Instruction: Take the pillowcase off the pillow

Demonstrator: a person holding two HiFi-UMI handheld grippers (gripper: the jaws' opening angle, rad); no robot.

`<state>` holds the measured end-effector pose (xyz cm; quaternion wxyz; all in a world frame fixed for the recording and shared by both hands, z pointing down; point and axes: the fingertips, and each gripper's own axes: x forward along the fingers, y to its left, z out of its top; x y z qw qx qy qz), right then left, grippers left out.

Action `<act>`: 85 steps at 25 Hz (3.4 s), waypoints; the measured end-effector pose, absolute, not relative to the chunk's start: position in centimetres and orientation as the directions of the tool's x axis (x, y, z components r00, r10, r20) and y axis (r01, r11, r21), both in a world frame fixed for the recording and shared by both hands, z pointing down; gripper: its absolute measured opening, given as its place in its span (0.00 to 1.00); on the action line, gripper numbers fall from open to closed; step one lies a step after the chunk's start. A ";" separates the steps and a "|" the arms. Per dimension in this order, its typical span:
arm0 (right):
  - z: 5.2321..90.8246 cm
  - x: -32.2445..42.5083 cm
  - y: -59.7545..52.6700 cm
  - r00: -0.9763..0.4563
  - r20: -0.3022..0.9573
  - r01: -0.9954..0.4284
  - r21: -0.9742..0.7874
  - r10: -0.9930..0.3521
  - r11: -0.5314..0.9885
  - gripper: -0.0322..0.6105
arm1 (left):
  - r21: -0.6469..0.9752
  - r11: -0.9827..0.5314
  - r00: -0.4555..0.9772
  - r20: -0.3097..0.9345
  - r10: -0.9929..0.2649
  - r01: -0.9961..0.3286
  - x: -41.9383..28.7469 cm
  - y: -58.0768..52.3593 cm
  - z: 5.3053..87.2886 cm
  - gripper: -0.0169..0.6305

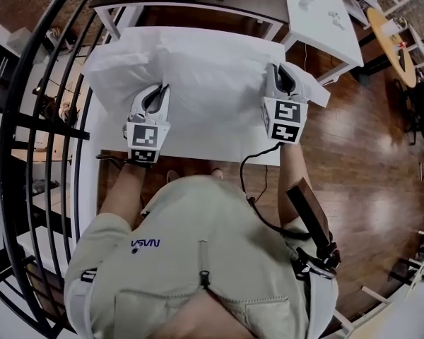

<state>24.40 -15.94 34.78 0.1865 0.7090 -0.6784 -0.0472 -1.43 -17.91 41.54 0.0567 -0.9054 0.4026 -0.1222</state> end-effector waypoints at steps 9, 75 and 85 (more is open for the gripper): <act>35.3 24.8 -6.0 0.208 0.014 -0.969 0.140 -0.978 -0.204 0.36 | -0.173 -0.659 0.644 0.141 -0.752 -0.732 -1.6 -18.9 40.6 0.05; 54.7 16.8 -13.5 -0.083 0.563 -0.919 0.276 -0.822 0.281 0.08 | -0.144 -0.745 0.573 0.551 -0.607 -0.651 1.0 -19.6 54.7 0.16; 54.4 17.5 -11.8 -0.156 0.543 -0.933 0.192 -0.825 0.303 0.08 | -0.149 -0.674 0.534 0.498 -0.684 -0.724 0.3 -17.1 53.1 0.14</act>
